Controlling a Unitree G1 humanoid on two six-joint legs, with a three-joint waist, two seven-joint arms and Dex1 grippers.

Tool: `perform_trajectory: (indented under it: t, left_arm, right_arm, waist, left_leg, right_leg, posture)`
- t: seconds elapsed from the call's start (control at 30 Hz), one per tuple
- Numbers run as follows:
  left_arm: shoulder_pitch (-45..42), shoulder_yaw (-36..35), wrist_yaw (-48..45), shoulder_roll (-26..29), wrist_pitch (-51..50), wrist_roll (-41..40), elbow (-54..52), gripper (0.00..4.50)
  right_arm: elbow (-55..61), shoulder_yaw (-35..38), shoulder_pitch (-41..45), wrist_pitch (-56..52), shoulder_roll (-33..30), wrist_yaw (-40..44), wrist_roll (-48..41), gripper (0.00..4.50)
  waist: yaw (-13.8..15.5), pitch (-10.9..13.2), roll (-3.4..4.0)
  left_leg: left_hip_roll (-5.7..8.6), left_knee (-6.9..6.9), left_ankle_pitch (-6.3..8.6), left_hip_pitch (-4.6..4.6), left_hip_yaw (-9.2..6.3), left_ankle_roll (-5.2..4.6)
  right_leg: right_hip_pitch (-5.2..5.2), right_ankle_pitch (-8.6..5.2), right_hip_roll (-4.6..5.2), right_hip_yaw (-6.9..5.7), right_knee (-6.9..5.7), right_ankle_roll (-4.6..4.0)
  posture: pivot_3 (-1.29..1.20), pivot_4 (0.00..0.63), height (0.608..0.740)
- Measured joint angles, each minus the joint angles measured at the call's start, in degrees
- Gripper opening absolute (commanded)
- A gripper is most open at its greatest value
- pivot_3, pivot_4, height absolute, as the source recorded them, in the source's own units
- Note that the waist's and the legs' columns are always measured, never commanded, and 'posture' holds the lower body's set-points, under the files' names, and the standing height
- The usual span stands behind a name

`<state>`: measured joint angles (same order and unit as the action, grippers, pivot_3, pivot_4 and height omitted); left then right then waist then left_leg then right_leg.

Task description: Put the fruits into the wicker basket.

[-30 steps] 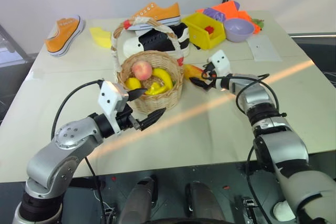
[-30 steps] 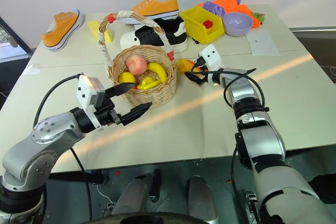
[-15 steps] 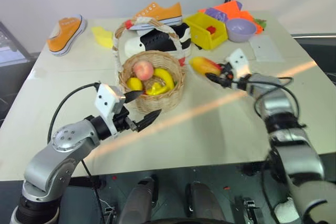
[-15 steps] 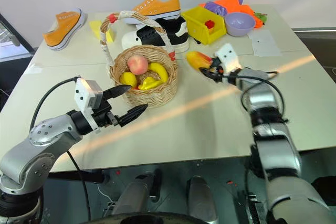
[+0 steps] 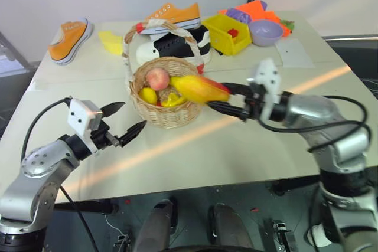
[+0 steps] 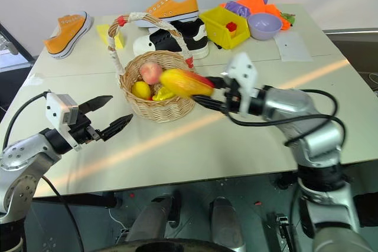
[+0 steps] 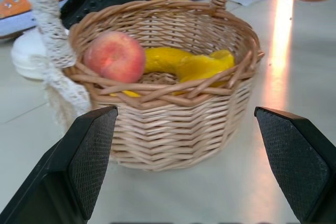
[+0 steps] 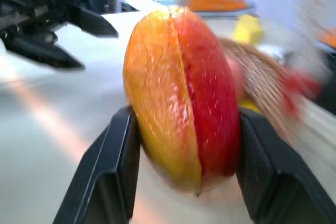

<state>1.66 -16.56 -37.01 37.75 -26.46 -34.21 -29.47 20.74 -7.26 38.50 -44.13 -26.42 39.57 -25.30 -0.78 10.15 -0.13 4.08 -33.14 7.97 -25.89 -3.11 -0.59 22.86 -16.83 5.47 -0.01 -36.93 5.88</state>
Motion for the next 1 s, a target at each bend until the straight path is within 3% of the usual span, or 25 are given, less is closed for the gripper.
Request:
perform_trajectory:
  t: [0.03, 0.13, 0.2, 0.23, 0.4, 0.63, 0.73, 0.93, 1.0]
  left_arm:
    - [0.0, 0.0, 0.0, 0.0, 0.0, 0.0, 0.0, 4.50]
    - [0.2, 0.1, 0.5, -0.8, 0.3, 0.2, -0.2, 4.50]
    - [0.4, 0.7, 1.2, -1.7, 0.4, 0.4, -1.0, 4.50]
    - [0.4, 1.7, 1.8, -2.5, 0.4, 0.5, -1.7, 4.50]
    - [0.8, 4.1, 3.6, -4.1, 0.3, 0.9, -4.4, 4.50]
    - [-1.2, 6.4, 4.4, -4.4, -0.9, 0.8, -4.9, 4.50]
    - [-2.7, 6.8, 4.3, -4.4, -1.0, 0.7, -4.9, 4.50]
    - [-4.8, 7.9, 3.6, -4.5, -1.5, 0.8, -4.2, 4.50]
    - [-4.9, 8.3, 3.5, -4.7, -1.5, 0.8, -4.2, 4.50]
  right_arm:
    - [-1.6, -1.3, 1.6, -0.6, 1.4, -1.6, 1.0, 1.96]
    - [-8.7, -4.6, 5.4, -1.0, 5.1, -5.5, 5.1, 3.47]
    - [-11.3, -5.6, 6.6, -0.5, 6.3, -6.7, 6.6, 4.24]
    - [-11.9, -5.6, 6.9, -0.2, 7.0, -7.1, 7.0, 4.38]
    - [-6.6, -4.2, 4.4, 1.1, 2.9, -4.6, 6.3, 4.38]
    - [-2.9, 8.4, -0.7, -0.8, -6.2, -0.1, 0.0, 4.38]
    - [-5.5, 8.0, -0.3, 0.0, -5.4, -2.0, 1.6, 4.38]
    - [-17.3, 3.4, 5.1, 6.9, 3.5, -4.4, 5.5, 4.38]
    - [-21.2, 2.6, 6.8, 9.5, 5.4, -5.4, 7.1, 3.87]
  waist:
    - [0.2, 0.0, -0.02]
    - [0.5, -0.1, -0.09]
    - [0.4, -0.1, -0.09]
    - [0.3, -0.1, -0.09]
    - [0.4, -0.1, -0.10]
    - [0.2, -0.1, -0.10]
    - [-0.2, -0.1, -0.09]
    - [-0.1, 0.0, -0.09]
    - [0.1, 0.0, -0.09]
  left_leg:
    - [0.03, 0.00, 0.00, -0.06, -0.01, 0.00]
    - [0.13, -0.01, -0.01, -0.17, 0.02, 0.00]
    - [0.14, -0.01, -0.01, -0.30, 0.02, -0.01]
    - [0.14, -0.02, -0.02, -0.38, 0.02, -0.01]
    - [0.12, -0.03, -0.09, -0.43, 0.00, -0.10]
    - [0.07, -0.14, -0.08, -0.36, 0.01, -0.10]
    - [0.01, -0.13, -0.11, -0.29, 0.01, -0.14]
    - [0.03, -0.13, -0.14, -0.29, 0.01, -0.14]
    - [0.05, -0.14, -0.15, -0.30, 0.00, -0.13]
  right_leg:
    - [0.04, 0.01, 0.01, -0.03, -0.01, 0.01]
    - [0.15, 0.04, 0.06, -0.03, -0.03, 0.04]
    - [0.28, 0.08, 0.05, -0.03, -0.08, 0.11]
    - [0.37, 0.14, 0.05, -0.04, -0.15, 0.22]
    - [0.38, 0.16, 0.01, -0.07, -0.24, 0.26]
    - [0.09, 0.07, -0.01, -0.07, -0.26, 0.07]
    - [0.05, 0.06, -0.07, -0.06, -0.27, 0.05]
    - [0.05, 0.16, -0.11, -0.06, -0.29, 0.23]
    - [0.03, 0.16, -0.12, -0.07, -0.29, 0.24]
  posture:
    - [0.00, 0.150, 0.740]
    - [0.00, 0.150, 0.740]
    - [0.00, 0.150, 0.740]
    - [0.00, 0.150, 0.740]
    - [0.00, 0.150, 0.740]
    - [0.00, 0.150, 0.740]
    - [0.00, 0.150, 0.740]
    - [0.00, 0.150, 0.740]
    - [0.00, 0.150, 0.740]
